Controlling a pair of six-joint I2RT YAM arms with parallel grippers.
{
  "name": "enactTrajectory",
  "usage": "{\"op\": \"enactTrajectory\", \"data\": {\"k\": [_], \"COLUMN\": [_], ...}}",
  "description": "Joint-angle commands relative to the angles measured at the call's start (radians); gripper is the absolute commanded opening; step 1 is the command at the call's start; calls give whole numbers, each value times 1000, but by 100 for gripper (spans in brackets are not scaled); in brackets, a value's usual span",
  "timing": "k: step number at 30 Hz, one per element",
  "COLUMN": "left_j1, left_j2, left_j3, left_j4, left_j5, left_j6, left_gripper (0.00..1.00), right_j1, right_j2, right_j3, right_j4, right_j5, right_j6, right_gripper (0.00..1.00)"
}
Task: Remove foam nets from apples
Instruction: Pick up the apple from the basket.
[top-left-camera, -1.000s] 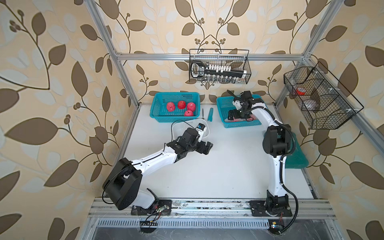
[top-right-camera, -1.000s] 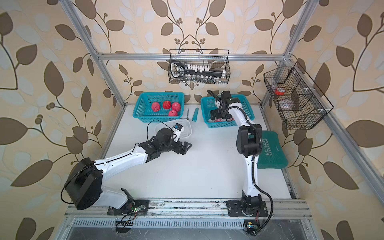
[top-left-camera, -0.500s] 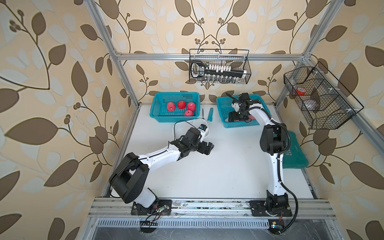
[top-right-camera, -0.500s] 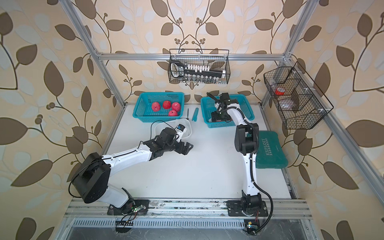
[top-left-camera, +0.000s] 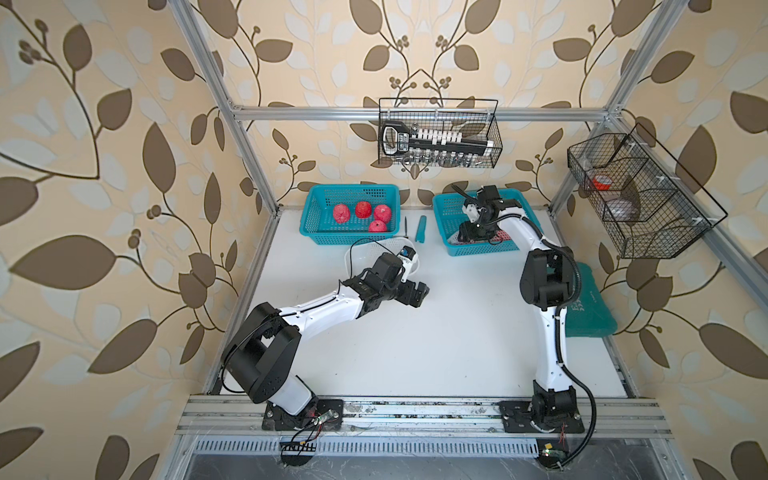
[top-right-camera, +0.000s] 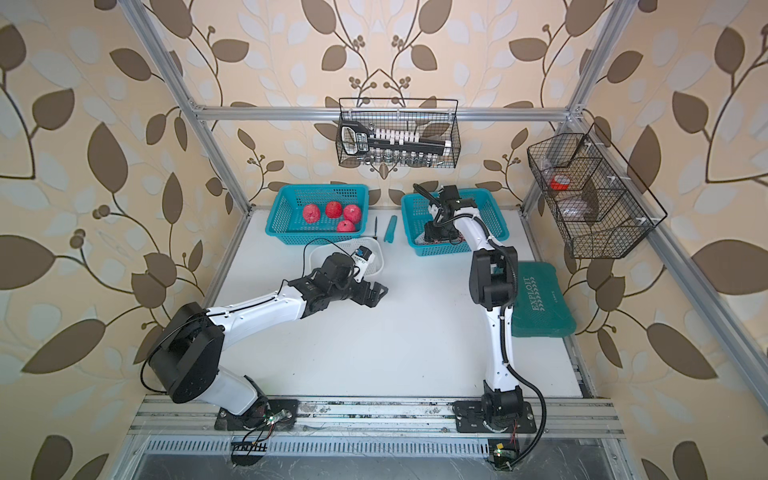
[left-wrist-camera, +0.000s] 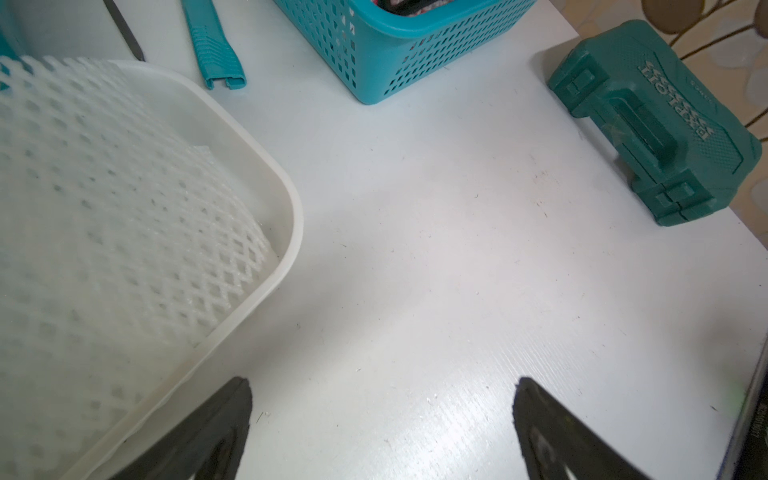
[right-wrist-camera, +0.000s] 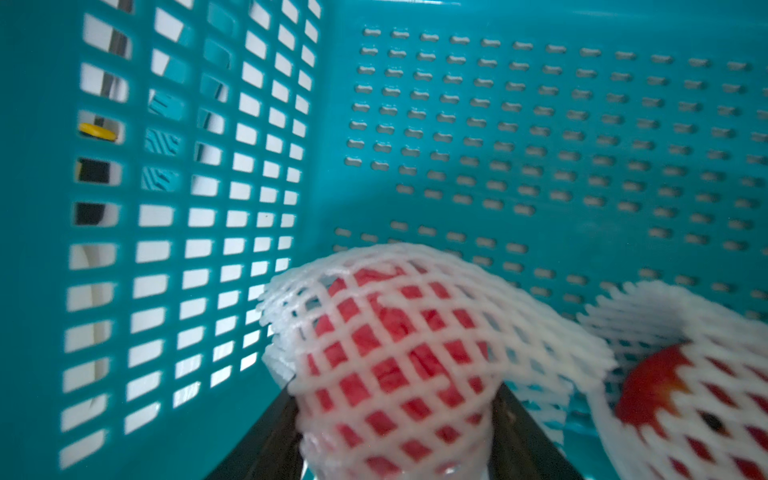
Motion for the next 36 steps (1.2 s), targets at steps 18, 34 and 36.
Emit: {"op": "enactTrajectory", "data": {"k": [18,34,36], "left_j1": [-4,-4,-4], "left_j2": [-40,-41,-39], "left_j3": [48,-16,-23], "left_j4": [-50,15,15], "left_j5": [-74,-107,-111], "left_j6": [41,40,42], "left_gripper": [99,99,99], "right_j1": [4,114,151], "right_j2": [-221,-722,-766], "right_j3": [-83,-622,-696], "right_j4": [58,307,320], "right_j5": [-24,-101,-107], "right_j6": [39,179,184], "right_gripper": [57,55,55]}}
